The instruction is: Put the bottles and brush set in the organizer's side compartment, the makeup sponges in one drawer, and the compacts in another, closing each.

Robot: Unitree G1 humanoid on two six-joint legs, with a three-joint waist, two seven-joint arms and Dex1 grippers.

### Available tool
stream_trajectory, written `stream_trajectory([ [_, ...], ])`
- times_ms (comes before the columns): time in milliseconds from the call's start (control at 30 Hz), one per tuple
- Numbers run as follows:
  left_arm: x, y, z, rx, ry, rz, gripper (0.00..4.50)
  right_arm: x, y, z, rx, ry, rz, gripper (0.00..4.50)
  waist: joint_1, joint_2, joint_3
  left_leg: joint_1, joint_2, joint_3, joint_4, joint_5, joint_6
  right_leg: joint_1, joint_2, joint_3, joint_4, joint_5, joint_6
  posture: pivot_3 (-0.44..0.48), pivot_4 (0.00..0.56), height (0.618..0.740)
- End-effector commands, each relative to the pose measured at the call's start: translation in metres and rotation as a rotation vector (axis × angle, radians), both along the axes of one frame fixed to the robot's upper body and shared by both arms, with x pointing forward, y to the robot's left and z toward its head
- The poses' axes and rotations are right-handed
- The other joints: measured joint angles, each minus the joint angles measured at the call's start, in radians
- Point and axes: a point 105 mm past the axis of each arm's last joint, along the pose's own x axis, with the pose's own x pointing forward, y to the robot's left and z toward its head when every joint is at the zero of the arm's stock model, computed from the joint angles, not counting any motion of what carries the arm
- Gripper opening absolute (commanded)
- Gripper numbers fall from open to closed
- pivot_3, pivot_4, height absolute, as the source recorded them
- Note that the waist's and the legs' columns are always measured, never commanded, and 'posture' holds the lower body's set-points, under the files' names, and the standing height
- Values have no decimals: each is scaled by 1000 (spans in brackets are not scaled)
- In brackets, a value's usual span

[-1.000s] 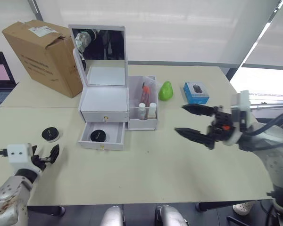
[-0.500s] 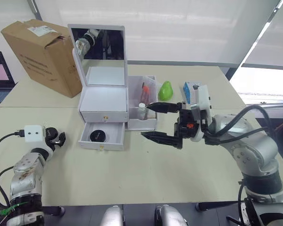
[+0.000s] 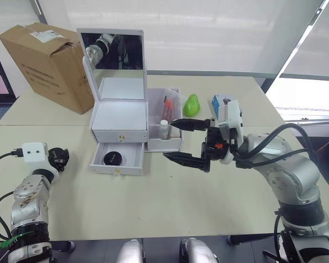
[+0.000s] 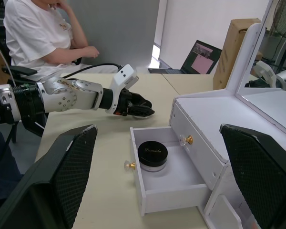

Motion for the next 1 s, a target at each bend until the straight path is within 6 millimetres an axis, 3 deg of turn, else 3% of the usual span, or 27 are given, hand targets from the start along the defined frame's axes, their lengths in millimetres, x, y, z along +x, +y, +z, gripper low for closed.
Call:
stream_trajectory([
  [33, 1, -11, 40, 55, -153, -67, 2908, -3, 1, 3, 9, -26, 8, 4500, 1, 0, 0, 0, 0, 0, 0, 0, 0, 0, 0, 0, 0, 0, 0, 0, 150, 740],
  [100, 0, -30, 60, 90, -237, -177, 2908, -2, 0, 2, 8, -21, 2, 4500, 2, 1, 0, 0, 0, 0, 0, 0, 0, 0, -1, 0, 0, 0, 0, 0, 150, 740],
  [200, -10, -78, 80, 106, -302, -467, 2908, -1, -1, -1, 1, -15, -7, 4500, 3, 1, 0, 0, 0, 1, 0, 0, 0, 0, -1, 0, 0, -2, -4, 0, 150, 740],
  [267, -22, -104, 77, 72, -248, -661, 2908, -1, -2, -3, -1, -11, -11, 4500, 1, 1, 1, 0, 0, 2, 0, 0, 0, 0, -2, 1, 0, -3, -6, 0, 150, 740],
  [367, -31, -126, 75, 32, -176, -833, 2908, 0, -2, -5, -2, -8, -19, 4500, -1, 3, 1, 0, 0, 2, 0, 0, 0, -1, -1, 2, 0, -4, -5, 0, 150, 740],
  [533, -24, -161, 74, 62, -100, -1030, 2908, 1, -2, -7, 3, -4, -33, 4500, 6, 5, 3, 0, -1, 1, 0, 0, 0, 0, 0, 1, 0, -8, 1, 0, 150, 740],
  [767, -10, -186, 50, 118, -35, -1142, 2908, -2, -2, -6, 13, -11, -57, 4500, 0, 2, 0, 0, -2, 0, 1, 1, 1, 1, 2, 3, 0, -7, 4, 0, 150, 740],
  [1000, -3, -196, 46, 136, -38, -1170, 2908, -4, -5, -6, 17, -12, -89, 4500, 1, 2, 0, 0, -1, -2, 1, 1, 2, 0, 3, 3, 0, -7, 3, 0, 150, 740],
])
